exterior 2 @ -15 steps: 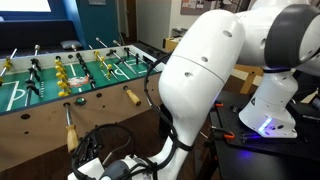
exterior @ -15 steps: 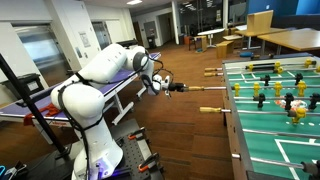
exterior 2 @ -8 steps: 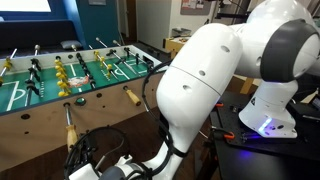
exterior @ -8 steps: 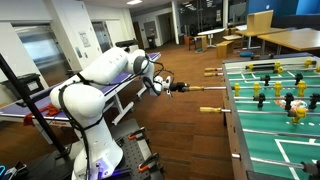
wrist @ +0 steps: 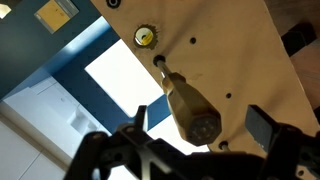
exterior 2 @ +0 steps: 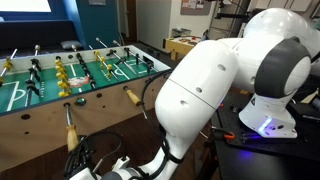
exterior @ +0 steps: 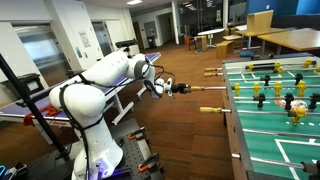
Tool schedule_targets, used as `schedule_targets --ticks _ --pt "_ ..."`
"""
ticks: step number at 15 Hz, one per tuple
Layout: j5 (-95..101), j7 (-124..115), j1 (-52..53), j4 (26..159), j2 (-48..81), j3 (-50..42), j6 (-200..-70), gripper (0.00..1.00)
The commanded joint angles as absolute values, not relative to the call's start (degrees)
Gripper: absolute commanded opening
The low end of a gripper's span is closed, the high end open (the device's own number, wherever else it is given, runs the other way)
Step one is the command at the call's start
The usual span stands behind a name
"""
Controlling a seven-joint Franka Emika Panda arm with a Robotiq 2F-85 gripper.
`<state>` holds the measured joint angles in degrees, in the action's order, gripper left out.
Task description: Rotate the third handle of the table football slightly anticlockwise
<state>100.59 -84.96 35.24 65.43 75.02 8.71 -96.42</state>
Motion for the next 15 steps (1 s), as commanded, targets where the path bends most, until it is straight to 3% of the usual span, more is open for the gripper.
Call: schedule_targets --ticks 1,2,4,10,11,15 --pt "100.8 -82.5 36.7 60.6 78.0 7.0 -94.8 0.95" --pt "100.9 -82.5 36.9 60.0 78.5 6.6 -94.8 0.74" --pt "101.0 -82.4 37.4 58.9 79.2 5.9 -94.9 0.69" --pt "100.8 -81.9 38.5 57.2 80.4 4.4 -94.2 0.23" --pt "100.7 -81.5 38.5 57.4 80.2 4.5 -93.8 0.17" --pt "100.5 -76.4 38.2 58.7 79.1 4.9 -94.5 0.17"
